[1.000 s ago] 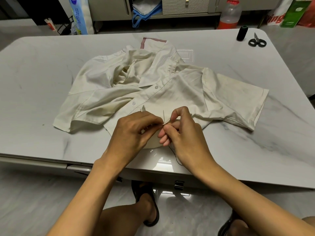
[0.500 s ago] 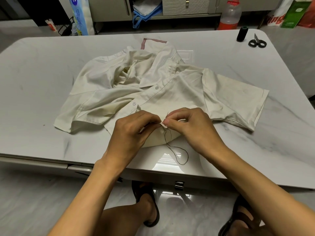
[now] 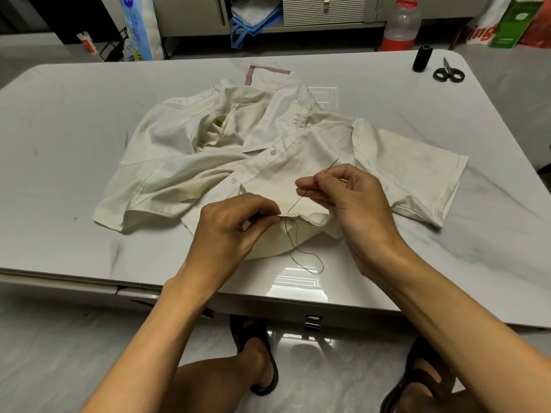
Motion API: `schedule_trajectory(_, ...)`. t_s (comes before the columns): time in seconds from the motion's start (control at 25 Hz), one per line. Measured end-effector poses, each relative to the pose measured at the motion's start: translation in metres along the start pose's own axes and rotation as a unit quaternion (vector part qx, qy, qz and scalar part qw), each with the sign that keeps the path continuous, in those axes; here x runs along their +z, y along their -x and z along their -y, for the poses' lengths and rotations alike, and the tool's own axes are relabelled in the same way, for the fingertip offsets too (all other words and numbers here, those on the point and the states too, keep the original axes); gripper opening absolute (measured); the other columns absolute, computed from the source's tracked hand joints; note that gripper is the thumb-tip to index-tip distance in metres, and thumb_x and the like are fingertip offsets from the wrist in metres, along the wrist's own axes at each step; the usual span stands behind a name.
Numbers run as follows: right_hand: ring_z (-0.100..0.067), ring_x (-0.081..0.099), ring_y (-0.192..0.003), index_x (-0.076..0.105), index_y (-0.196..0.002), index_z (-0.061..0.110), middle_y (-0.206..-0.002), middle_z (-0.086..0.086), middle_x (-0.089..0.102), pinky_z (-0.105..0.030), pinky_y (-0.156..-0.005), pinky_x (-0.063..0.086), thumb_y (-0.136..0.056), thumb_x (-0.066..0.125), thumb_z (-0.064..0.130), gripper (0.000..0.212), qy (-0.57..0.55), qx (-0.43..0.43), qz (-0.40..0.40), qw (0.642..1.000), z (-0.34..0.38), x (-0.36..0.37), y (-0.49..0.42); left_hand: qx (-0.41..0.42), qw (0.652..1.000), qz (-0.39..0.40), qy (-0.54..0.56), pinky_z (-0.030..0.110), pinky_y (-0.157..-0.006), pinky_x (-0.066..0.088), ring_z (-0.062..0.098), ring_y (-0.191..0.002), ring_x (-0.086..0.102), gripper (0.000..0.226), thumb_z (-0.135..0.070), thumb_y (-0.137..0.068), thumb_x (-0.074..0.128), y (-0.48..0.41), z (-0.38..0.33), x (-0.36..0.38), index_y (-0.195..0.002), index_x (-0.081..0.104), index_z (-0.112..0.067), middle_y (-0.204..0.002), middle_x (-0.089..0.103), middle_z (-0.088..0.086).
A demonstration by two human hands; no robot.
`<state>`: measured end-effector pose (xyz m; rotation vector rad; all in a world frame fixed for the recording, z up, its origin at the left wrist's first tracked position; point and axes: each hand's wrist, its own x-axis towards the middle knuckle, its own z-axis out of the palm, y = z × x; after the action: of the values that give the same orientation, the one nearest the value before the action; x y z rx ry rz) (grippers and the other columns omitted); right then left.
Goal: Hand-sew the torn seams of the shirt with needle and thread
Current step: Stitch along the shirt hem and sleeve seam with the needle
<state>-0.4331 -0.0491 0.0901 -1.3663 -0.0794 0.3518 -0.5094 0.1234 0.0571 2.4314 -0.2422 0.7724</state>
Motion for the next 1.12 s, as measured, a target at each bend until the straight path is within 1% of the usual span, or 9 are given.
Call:
schedule_trajectory(0.12,-0.020,0.072,-0.076,0.061,-0.085,0.006,-0.076,-0.006,0.073,-0.027,-0.080,0.058,-0.094,0.056,0.003,0.011,-0.014,-0.004,-0.001,1.000,0.001,0.003,0.001,-0.005,1.000,0.010,0.008,0.010,-0.064,0.043,0.008,-0.067,0.061,0.008,-0.007,-0.081,0.081,-0.001,0.000,0.001,-0.084,0.074,-0.006,-0.077,0.071,-0.002)
schedule_trajectory(0.2,-0.017,0.070,-0.075,0.064,-0.093,0.006,-0.073,-0.003,0.071,-0.028,-0.082,0.057,-0.094,0.058,0.003,0.006,-0.014,-0.008,0.000,1.000,0.000,0.002,0.000,-0.004,1.000,0.015,0.014,0.008,-0.065,0.041,0.007,-0.067,0.061,0.008,-0.006,-0.081,0.081,-0.001,0.000,0.001,-0.084,0.074,-0.005,-0.077,0.071,-0.002)
schedule_trajectory(0.4,-0.015,0.071,-0.082,0.069,-0.109,0.007,-0.077,-0.003,0.072,-0.029,-0.090,0.056,-0.095,0.058,0.003,0.018,-0.016,-0.024,0.030,0.999,-0.002,0.000,0.000,-0.001,1.000,0.022,0.022,0.012,-0.065,0.045,0.006,-0.068,0.061,0.008,-0.006,-0.081,0.082,0.000,0.000,0.000,-0.084,0.074,-0.005,-0.077,0.071,-0.002)
schedule_trajectory(0.64,-0.020,0.073,-0.085,0.070,-0.099,0.002,-0.082,-0.007,0.075,-0.033,-0.090,0.057,-0.093,0.061,0.004,0.011,-0.080,0.032,0.040,0.995,0.000,0.001,-0.001,0.000,1.000,0.019,0.022,0.015,-0.064,0.047,0.007,-0.068,0.061,0.009,-0.005,-0.081,0.082,0.000,-0.001,0.000,-0.083,0.074,-0.005,-0.077,0.070,-0.002)
schedule_trajectory(0.76,-0.023,0.073,-0.090,0.067,-0.100,0.000,-0.088,-0.010,0.075,-0.032,-0.089,0.057,-0.096,0.057,0.005,0.013,-0.094,0.032,0.054,0.994,0.001,0.002,-0.001,-0.007,0.999,0.023,0.022,0.011,-0.066,0.045,0.007,-0.068,0.062,0.008,-0.006,-0.081,0.081,0.000,-0.001,0.000,-0.083,0.074,-0.005,-0.077,0.070,-0.003)
schedule_trajectory(0.84,-0.023,0.073,-0.084,0.065,-0.097,0.002,-0.083,-0.009,0.074,-0.030,-0.084,0.058,-0.098,0.052,0.004,0.013,-0.103,0.020,0.051,0.993,0.003,0.002,0.000,-0.019,0.999,0.027,0.023,0.013,-0.065,0.046,0.007,-0.068,0.064,0.007,-0.008,-0.083,0.080,0.001,0.000,0.000,-0.084,0.074,-0.006,-0.077,0.071,-0.004)
schedule_trajectory(0.92,-0.020,0.071,-0.075,0.063,-0.095,0.005,-0.076,-0.006,0.070,-0.027,-0.077,0.058,-0.100,0.050,0.003,0.015,-0.073,-0.024,0.041,0.996,0.007,0.001,0.002,-0.066,0.997,0.018,0.039,0.021,-0.065,0.051,0.010,-0.071,0.068,0.004,-0.010,-0.086,0.078,0.000,0.002,-0.001,-0.087,0.075,-0.008,-0.078,0.072,-0.005)
schedule_trajectory(1.0,-0.020,0.068,-0.071,0.064,-0.095,0.004,-0.073,-0.006,0.066,-0.026,-0.074,0.056,-0.099,0.050,0.002,0.015,-0.029,-0.086,0.045,0.995,0.015,0.000,0.008,-0.151,0.984,-0.005,0.090,0.028,-0.069,0.055,0.012,-0.073,0.070,0.002,-0.010,-0.088,0.075,-0.001,0.006,-0.003,-0.088,0.075,-0.008,-0.078,0.073,-0.003)
schedule_trajectory(1.12,-0.021,0.065,-0.069,0.063,-0.099,-0.003,-0.072,-0.010,0.064,-0.025,-0.071,0.055,-0.099,0.050,0.000,0.013,-0.004,-0.150,0.068,0.986,0.031,-0.003,0.023,-0.227,0.964,-0.018,0.138,0.022,-0.071,0.053,0.011,-0.070,0.069,0.001,-0.009,-0.088,0.074,-0.003,0.011,0.001,-0.087,0.074,-0.009,-0.074,0.072,0.000)
